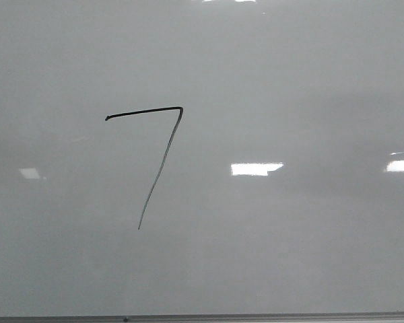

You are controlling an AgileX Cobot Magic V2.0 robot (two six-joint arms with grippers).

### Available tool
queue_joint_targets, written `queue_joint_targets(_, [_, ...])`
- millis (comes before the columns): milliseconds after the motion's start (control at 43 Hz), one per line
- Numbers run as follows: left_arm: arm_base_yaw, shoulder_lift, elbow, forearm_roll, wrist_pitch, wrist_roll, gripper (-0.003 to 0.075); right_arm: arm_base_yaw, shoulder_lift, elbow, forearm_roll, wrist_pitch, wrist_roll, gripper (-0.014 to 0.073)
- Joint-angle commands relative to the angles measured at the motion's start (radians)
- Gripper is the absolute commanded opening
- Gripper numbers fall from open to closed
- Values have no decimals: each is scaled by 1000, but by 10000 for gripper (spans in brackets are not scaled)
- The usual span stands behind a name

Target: Write number 7 on whiteboard

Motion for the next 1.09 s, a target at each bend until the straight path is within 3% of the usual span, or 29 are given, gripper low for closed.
queue_joint_targets(0, [-6, -140, -29, -3, -37, -7, 494, -8, 5, -26, 25, -69, -2, -58])
queue_joint_targets(279, [-6, -526, -29, -13, 203, -7, 459, -8, 5, -26, 25, -69, -2, -58])
queue_joint_targets(442, [-6, -724, -18, -13, 350, -7, 270, -8, 5, -26, 25, -68, -2, -58])
queue_joint_targets(628, [-6, -888, -6, -13, 424, -7, -10, -8, 5, -26, 25, -68, -2, -58])
queue_joint_targets(1070, [-6, -962, -6, -13, 418, -7, -20, -8, 5, -26, 25, -68, -2, -58])
